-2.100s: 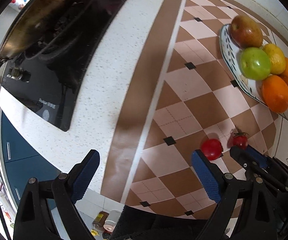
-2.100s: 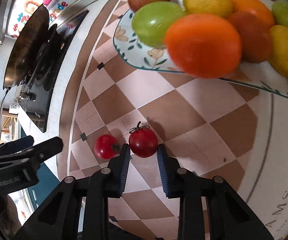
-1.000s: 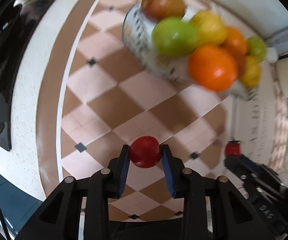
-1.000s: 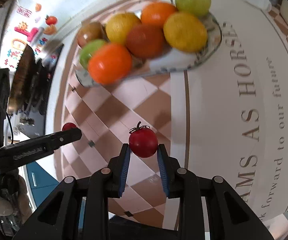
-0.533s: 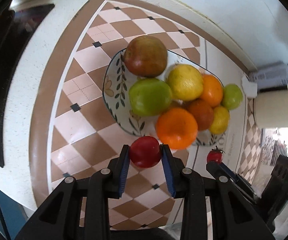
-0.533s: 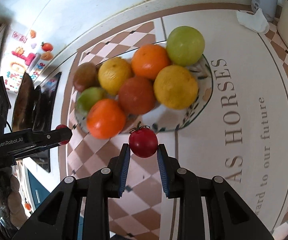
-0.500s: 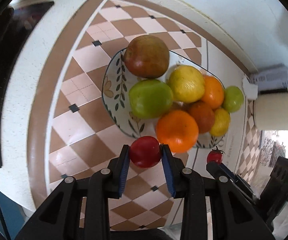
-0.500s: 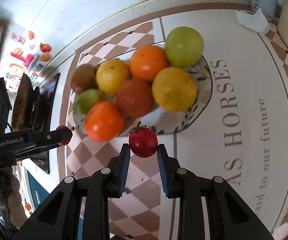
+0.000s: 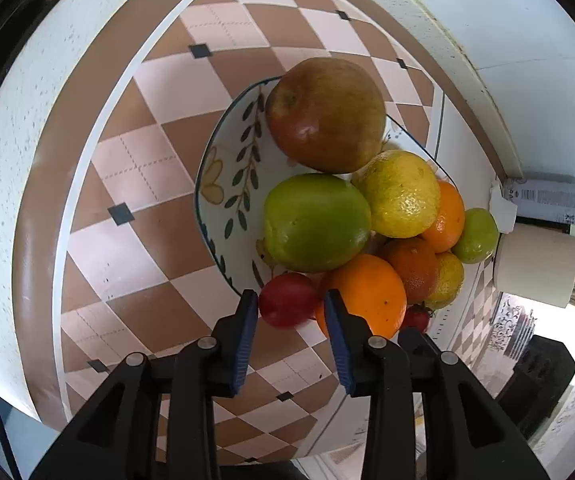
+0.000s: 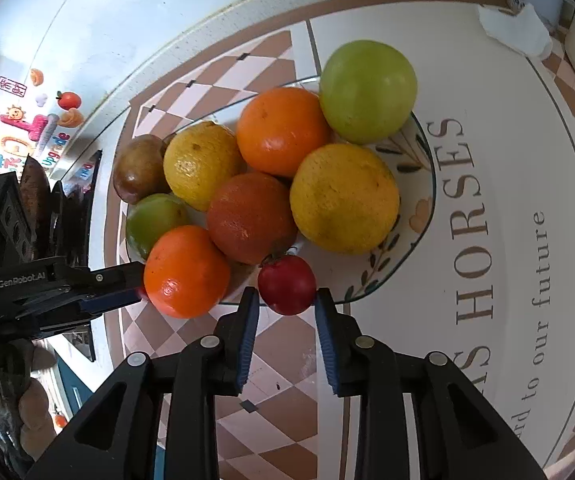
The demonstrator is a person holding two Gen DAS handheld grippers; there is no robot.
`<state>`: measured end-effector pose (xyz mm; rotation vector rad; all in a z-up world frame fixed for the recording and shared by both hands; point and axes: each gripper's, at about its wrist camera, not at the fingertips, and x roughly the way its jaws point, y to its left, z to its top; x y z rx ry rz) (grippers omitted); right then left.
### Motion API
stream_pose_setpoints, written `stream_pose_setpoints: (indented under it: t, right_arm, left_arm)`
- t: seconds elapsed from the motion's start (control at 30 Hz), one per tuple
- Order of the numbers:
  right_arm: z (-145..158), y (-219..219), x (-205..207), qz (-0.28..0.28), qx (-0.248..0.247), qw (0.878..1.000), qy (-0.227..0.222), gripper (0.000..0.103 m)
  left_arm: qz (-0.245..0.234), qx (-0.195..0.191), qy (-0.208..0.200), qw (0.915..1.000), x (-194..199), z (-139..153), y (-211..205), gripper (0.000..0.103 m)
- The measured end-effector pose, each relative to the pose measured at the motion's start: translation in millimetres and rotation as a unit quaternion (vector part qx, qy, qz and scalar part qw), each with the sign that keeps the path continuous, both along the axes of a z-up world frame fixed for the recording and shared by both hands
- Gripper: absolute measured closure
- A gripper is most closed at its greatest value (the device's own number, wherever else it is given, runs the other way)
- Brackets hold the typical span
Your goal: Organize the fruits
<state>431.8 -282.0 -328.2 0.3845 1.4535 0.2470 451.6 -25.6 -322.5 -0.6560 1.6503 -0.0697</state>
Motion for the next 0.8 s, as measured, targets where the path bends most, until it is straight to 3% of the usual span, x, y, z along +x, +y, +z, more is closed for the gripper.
stream_pose_setpoints:
  t: [0.07, 0.2, 0.27, 0.33, 0.53, 0.8]
  right_arm:
    - [0.9, 0.1, 0.0, -0.002, -0.004, 1.000, 0.001, 0.040]
    - [9.3, -1.0, -3.3, -0.001, -0.015, 1.000, -0.006, 0.036]
    - [14.4, -1.9, -5.6, 0.000, -0.024, 1.000, -0.007, 0.021]
    - [23.9, -3.4, -9.0, -0.002, -0.044, 0.999, -0.018, 0.014]
    - [49.0, -8.1, -17.7, 0.004, -0.107, 0.993, -0.042, 0.008]
    - [76.0, -12.8, -32.2, 0.007, -0.117, 0.991, -0.070, 0.007]
  left_arm:
    - [-0.004, 0.003, 0.001, 1.0000, -0.3, 1.9, 0.5, 0.071]
    - [-0.019, 0.021, -0.007, 0.9996, -1.3, 9.6, -0.8, 0.053]
    - [-0.032, 0.045, -0.016, 0.9984, -3.4, 17.1, -0.9, 0.042]
    - [-0.052, 0.079, -0.028, 0.9951, -6.7, 26.2, -3.0, 0.027]
    - [-0.108, 0.185, -0.065, 0.9747, -28.6, 51.9, -11.5, 0.008]
    - [-0.120, 0.237, -0.113, 0.9573, -55.7, 82.4, -18.8, 0.008]
